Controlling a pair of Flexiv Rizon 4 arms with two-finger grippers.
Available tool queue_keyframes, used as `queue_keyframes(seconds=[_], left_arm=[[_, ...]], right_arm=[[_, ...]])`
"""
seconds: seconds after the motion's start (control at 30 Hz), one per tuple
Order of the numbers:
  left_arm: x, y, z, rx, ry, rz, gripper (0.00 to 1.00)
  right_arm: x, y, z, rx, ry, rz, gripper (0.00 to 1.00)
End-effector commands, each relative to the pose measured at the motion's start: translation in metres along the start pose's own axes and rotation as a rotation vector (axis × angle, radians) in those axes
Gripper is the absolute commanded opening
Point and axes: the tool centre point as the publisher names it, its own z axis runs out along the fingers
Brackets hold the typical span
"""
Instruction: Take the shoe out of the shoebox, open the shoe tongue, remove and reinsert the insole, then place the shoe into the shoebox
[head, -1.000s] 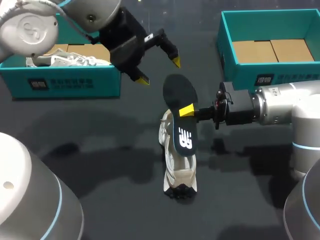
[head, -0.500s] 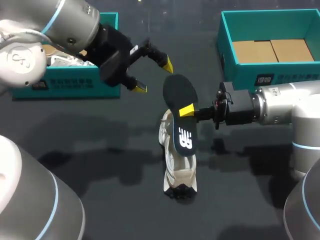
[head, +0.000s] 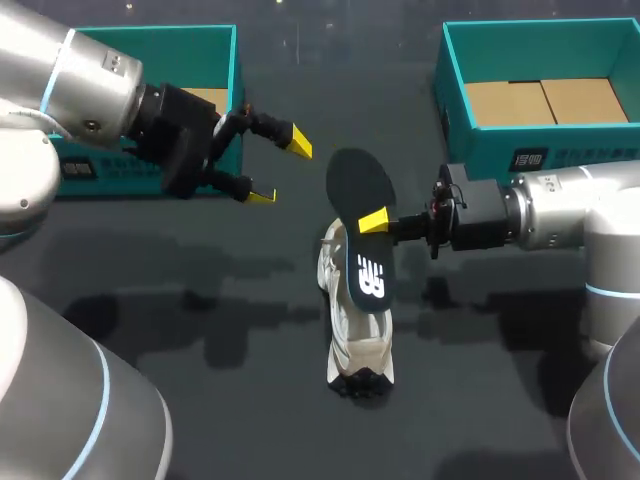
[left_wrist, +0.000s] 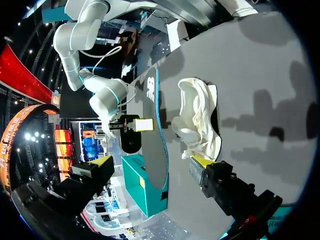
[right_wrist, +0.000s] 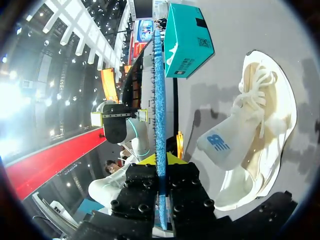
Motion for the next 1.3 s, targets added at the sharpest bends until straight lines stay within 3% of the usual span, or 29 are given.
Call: queue_keyframes(seconds=[0.03,0.3,0.33,0.67,1.07,1.3], left_arm=[[0.004,-0.003,0.002,-0.007,-0.093,0.003,1.00],[0.018,-0.005,0.022,-0.057,-0.172,-0.014,1.00],[0.020,-0.004,0.022,-0.030,-0.208,-0.013,1.00],[0.020,-0.004,0.022,-0.030,-0.208,-0.013,1.00],[0.027,-0.003,0.051,-0.059,-0.335,-0.104,1.00],[0.026,-0.001,0.053,-0.043,-0.358,-0.116,1.00]], right_arm=[[0.000,-0.001,0.001,0.000,-0.003,0.000,0.00],[0.000,-0.001,0.001,0.000,-0.003,0.000,0.00],[0.000,-0.001,0.001,0.000,-0.003,0.000,0.00],[0.000,-0.001,0.001,0.000,-0.003,0.000,0.00],[0.000,0.001,0.012,0.015,0.054,-0.012,0.00],[0.001,0.001,0.015,0.026,0.059,-0.017,0.00]])
